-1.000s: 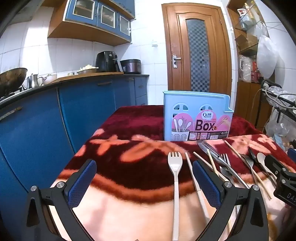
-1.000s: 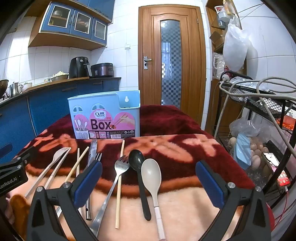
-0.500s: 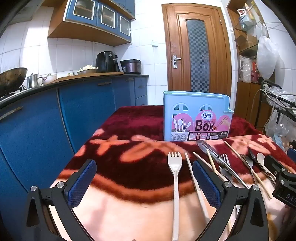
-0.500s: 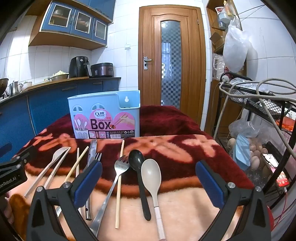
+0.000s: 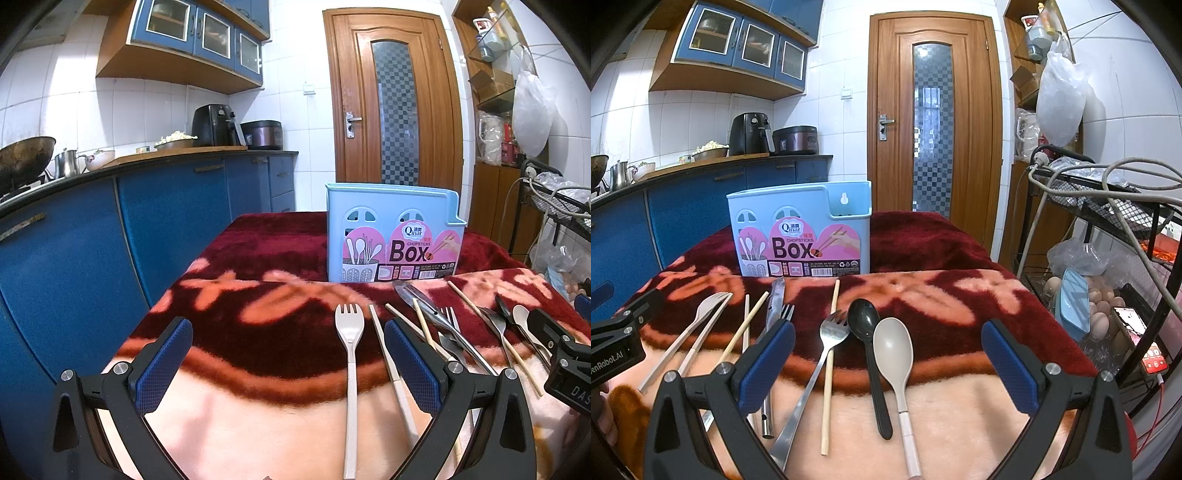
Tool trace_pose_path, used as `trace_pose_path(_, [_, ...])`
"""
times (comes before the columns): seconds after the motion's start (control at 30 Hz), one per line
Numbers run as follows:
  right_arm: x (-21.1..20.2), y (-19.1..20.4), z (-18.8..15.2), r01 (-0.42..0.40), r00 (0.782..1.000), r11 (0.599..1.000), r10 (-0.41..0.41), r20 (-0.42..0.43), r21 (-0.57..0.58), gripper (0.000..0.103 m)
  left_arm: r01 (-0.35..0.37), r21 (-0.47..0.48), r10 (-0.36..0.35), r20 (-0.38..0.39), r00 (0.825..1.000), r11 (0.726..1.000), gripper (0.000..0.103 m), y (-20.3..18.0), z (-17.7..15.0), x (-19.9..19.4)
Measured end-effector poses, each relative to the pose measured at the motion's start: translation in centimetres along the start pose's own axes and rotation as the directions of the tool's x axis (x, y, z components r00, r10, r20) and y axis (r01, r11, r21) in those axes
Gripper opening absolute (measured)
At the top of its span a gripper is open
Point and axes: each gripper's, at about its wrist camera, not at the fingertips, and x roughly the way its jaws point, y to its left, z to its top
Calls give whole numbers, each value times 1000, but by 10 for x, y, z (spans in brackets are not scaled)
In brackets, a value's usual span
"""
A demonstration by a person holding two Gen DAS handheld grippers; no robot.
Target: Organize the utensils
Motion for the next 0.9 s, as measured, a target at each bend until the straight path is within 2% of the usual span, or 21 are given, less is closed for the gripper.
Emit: trace_pose_path(0.9, [0, 0, 0, 1, 1000, 1000, -1, 2, -2, 103, 0, 1, 0, 4, 1000, 1000, 103, 1, 0, -2])
